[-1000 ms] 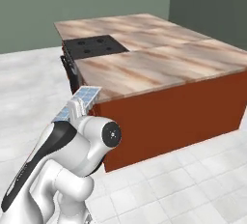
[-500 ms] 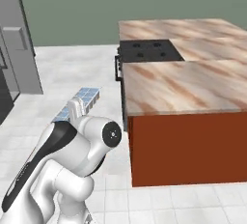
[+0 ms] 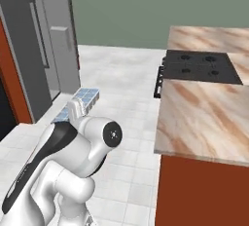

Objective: The ice cube tray has been filled with water. Take the tray and place it in the freezer to make ice. Close the freezer door after placing the tray.

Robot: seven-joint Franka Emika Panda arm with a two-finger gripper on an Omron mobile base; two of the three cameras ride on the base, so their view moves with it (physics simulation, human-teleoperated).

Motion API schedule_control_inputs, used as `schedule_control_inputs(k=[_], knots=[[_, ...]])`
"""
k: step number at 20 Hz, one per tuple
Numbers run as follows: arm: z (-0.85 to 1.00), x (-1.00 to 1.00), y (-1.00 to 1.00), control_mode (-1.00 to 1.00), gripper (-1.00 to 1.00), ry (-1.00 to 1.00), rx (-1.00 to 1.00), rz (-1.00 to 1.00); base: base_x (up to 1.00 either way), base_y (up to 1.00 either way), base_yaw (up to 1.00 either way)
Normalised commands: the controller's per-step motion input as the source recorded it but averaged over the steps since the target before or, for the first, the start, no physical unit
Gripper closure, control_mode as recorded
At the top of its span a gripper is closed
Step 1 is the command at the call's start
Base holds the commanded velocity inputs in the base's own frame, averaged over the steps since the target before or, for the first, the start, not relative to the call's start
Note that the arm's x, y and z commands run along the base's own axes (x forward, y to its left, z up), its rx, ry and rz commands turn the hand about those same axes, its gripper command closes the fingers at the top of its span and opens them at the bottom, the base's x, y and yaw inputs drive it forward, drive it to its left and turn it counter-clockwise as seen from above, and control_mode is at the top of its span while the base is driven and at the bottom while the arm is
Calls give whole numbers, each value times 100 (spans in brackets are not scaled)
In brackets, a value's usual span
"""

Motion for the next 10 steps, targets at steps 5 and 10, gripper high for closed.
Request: schedule_control_inputs(k=[5, 10], knots=[[0, 0, 0, 100, 100, 0, 0, 0, 100, 0, 29], [0, 0, 0, 100, 100, 0, 0, 0, 100, -6, 25]])
